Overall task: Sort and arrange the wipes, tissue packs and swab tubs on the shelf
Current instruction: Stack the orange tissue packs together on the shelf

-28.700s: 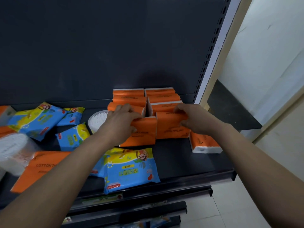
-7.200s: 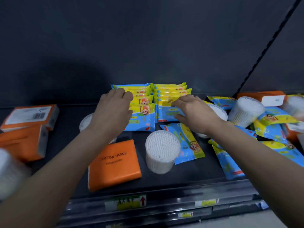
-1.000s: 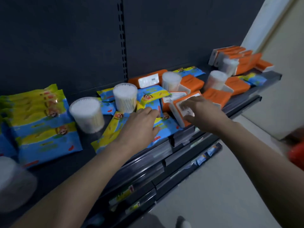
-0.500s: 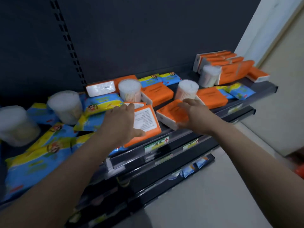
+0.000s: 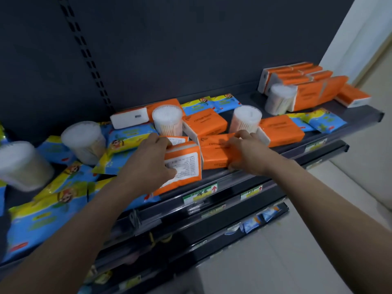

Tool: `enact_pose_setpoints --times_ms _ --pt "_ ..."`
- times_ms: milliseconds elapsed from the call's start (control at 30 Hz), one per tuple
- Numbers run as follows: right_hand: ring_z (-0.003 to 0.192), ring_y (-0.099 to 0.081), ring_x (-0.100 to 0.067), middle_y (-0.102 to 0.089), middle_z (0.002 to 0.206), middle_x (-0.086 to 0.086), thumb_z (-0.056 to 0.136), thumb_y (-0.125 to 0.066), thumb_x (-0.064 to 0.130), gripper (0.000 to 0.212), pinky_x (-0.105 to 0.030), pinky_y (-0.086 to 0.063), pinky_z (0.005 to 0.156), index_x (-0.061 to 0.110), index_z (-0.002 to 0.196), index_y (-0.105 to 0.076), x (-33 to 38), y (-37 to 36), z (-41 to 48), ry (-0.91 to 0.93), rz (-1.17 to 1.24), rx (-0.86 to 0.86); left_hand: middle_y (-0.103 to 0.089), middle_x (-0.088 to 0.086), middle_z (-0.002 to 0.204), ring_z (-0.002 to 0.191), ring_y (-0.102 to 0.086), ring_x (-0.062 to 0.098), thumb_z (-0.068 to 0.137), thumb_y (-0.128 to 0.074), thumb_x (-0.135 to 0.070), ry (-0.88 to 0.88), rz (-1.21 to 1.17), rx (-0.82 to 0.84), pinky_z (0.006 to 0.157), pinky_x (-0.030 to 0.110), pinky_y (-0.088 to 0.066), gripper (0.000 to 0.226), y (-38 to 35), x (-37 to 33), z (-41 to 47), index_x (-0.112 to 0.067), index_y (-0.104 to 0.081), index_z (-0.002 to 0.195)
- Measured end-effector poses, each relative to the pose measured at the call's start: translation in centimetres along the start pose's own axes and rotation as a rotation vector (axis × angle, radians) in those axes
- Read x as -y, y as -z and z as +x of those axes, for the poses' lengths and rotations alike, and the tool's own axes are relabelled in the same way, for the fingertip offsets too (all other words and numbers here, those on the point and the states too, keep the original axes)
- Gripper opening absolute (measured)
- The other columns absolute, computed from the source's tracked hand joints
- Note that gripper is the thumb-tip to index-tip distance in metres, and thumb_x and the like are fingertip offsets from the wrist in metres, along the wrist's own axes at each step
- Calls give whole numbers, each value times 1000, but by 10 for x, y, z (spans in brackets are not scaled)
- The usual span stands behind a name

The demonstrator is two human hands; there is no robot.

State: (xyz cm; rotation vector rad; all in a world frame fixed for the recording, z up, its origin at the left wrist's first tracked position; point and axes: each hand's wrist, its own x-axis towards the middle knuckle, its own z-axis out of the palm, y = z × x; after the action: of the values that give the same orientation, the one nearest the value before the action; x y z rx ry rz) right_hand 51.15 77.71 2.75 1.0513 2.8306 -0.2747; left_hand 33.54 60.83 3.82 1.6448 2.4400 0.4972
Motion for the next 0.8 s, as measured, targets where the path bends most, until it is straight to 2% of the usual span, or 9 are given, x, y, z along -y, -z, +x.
enact_pose_setpoints --times_ms 100,200,300,367,433,533,633,700,800 --pt "124 -38 -28 -36 139 -8 81 -65 47 66 -35 -36 99 17 134 -40 3 7 3 -21 108 39 -42 -3 106 98 -43 15 74 -67 -20 -60 -21 -50 78 27 -38 46 2 0 4 -16 -47 116" --pt "117 -47 -26 -45 132 -10 88 -57 46 58 -31 -38 91 9 130 -40 9 12 9 -61 186 49 -48 -3 96 86 -47 16 76 -64 -21 -130 14 -62 68 29 -39 35 5 -1 3 -22 -41 102" --pt "131 -37 -27 -30 148 -9 87 -57 49 76 -34 -32 104 13 144 -24 13 13 17 -77 163 92 -55 1 93 78 -51 18 76 -66 -26 -193 35 -64 65 31 -42 36 8 2 -2 -24 -37 98" --pt "138 -29 -27 -21 154 -7 85 -59 50 86 -34 -26 109 16 149 -13 13 15 21 -72 166 154 -57 -1 93 78 -52 17 75 -68 -26 -198 -36 -75 66 31 -43 39 11 5 -3 -26 -37 98" --pt "138 -29 -28 -18 154 -8 82 -63 50 91 -35 -26 110 17 149 -11 13 16 27 -69 179 198 -56 -6 90 76 -53 13 74 -70 -24 -154 -136 -79 66 28 -43 40 15 9 -4 -28 -38 98" --pt "133 -34 -29 -18 150 -10 72 -73 51 100 -35 -29 108 15 147 -20 11 18 37 -84 183 193 -56 -13 88 77 -56 7 73 -72 -25 -80 -276 -127 68 28 -45 42 22 13 -3 -32 -42 103" --pt "121 -41 -26 -33 128 -8 68 -77 49 87 -34 -34 103 16 139 -38 11 21 44 8 143 113 -56 -9 99 85 -57 10 76 -71 -24 -29 -292 -192 73 25 -45 50 28 10 1 -26 -47 119" --pt "113 -43 -23 -34 115 -3 68 -79 42 75 -29 -37 96 17 131 -45 9 26 44 95 186 76 -53 -7 104 89 -55 10 77 -68 -27 7 -286 -242 74 23 -42 53 32 3 4 -21 -47 125" --pt "94 -48 -18 -44 97 2 68 -81 34 50 -21 -38 72 22 103 -48 -3 39 39 210 247 -2 -56 -11 98 86 -57 10 73 -62 -35 24 -304 -336 70 25 -45 46 35 -19 8 -27 -49 116"
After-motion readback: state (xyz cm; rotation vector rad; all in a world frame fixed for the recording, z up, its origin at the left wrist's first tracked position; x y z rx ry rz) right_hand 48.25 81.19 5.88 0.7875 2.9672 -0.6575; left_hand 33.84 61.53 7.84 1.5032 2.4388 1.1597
